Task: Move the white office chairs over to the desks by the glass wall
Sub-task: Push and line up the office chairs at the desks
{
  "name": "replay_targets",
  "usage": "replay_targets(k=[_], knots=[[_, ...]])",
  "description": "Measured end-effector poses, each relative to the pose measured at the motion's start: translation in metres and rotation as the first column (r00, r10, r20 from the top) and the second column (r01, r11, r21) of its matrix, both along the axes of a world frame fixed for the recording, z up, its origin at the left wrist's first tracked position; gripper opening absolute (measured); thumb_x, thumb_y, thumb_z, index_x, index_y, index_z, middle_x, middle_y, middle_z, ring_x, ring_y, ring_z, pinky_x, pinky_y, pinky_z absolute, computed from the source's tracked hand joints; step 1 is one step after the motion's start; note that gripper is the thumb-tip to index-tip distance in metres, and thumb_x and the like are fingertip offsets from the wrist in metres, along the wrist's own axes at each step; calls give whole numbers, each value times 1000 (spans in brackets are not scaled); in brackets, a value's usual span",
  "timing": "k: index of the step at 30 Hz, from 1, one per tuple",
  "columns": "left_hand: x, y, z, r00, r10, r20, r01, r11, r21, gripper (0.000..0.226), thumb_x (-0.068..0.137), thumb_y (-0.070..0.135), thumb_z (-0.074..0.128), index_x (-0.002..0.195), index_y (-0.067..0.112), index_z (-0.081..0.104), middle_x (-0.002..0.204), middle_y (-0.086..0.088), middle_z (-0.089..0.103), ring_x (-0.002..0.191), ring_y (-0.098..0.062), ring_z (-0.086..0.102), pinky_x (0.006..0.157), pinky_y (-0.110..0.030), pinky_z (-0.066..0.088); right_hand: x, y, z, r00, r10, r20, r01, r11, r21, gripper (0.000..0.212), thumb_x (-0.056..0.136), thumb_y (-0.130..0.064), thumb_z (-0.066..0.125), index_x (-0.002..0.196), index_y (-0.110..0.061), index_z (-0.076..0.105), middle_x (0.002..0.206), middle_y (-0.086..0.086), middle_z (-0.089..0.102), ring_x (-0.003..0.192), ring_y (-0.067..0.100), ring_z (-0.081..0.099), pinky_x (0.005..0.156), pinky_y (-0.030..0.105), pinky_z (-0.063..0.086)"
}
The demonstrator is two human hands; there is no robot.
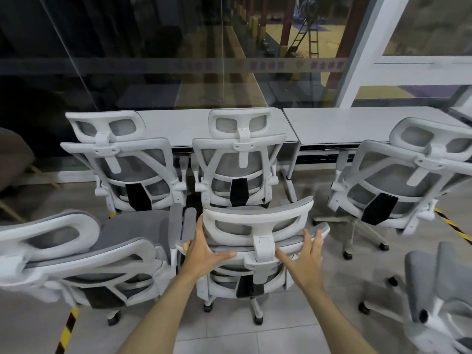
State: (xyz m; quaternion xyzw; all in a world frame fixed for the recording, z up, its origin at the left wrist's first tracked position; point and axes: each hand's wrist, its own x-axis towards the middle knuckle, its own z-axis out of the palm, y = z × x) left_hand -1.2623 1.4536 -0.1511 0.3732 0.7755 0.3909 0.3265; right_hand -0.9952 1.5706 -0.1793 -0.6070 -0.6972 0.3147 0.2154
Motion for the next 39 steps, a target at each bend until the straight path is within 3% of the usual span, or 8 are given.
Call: replay_targets(k=[5, 9, 13, 16, 22, 26, 34, 39], knots=[[-5, 0, 2, 998, -25, -53, 25, 1000, -8, 148, 50, 73, 87, 156, 43, -12, 163, 8, 22, 148, -25, 14, 122, -44, 17, -6, 3, -1, 1000, 13, 8, -13, 1000, -14, 114, 74, -75, 68, 161, -31, 8, 168, -4, -19, 156, 22, -10, 124, 60, 8], [-8, -4, 3, 990, -45, -135, 42, 999, -24, 147, 50, 75, 85, 157, 38, -9, 166, 3, 17, 152, -27, 14, 124, -49, 10, -3, 0, 7, 997, 44, 56, -40, 997, -71, 124, 66, -94, 51, 162, -32, 1, 168, -2, -23, 157, 23, -11, 122, 64, 8], [11, -15, 6, 977, 58, -204, -46, 997, 67, 137, 58, 64, 88, 159, 31, 2, 165, -1, 21, 151, -24, 20, 123, -52, 22, 20, -18, 16, 997, 46, 64, -41, 996, -74, 109, 79, -87, 49, 162, -33, 4, 170, -4, -12, 157, 19, -6, 123, 62, 9], [36, -28, 10, 947, 117, -299, -93, 991, 96, 121, 67, 64, 83, 158, 33, 9, 162, 2, 25, 148, -22, 27, 116, -52, 36, 47, -25, 18, 996, 11, 93, -5, 998, -66, 90, 91, -71, 53, 161, -32, 12, 171, -3, -1, 157, 21, 5, 122, 58, 20], [107, -34, 15, 788, 136, -601, -11, 978, 206, 69, 86, 52, 71, 142, 25, 44, 141, 7, 49, 132, -15, 45, 111, -38, 42, 121, -11, 18, 978, 43, 203, -37, 999, -33, 78, 96, -50, 58, 160, -24, 23, 169, 4, 17, 155, 23, 17, 121, 46, 29], [176, -17, 15, 758, 62, -650, 86, 977, 193, 47, 88, 45, 69, 129, 25, 54, 125, 9, 56, 120, -14, 51, 102, -33, 45, 180, 3, 26, 963, 94, 253, -87, 995, -39, 72, 97, -46, 57, 158, -23, 27, 166, 4, 22, 153, 24, 20, 117, 47, 34], [313, 70, 41, 717, -208, -665, 340, 937, 74, 28, 92, 40, 64, 115, 26, 60, 110, 12, 58, 106, -14, 54, 86, -31, 47, 308, 47, 49, 954, 116, 277, -112, 993, -30, 60, 96, -42, 59, 148, -17, 41, 152, 3, 41, 138, 28, 40, 103, 44, 45], [364, 145, 52, 679, -275, -681, 391, 920, 19, 33, 95, 47, 60, 122, 27, 57, 118, 10, 60, 113, -14, 55, 92, -36, 48, 356, 100, 57, 973, 79, 216, -82, 997, 6, 59, 97, -38, 60, 150, -21, 41, 152, 2, 40, 139, 26, 40, 104, 44, 44]])
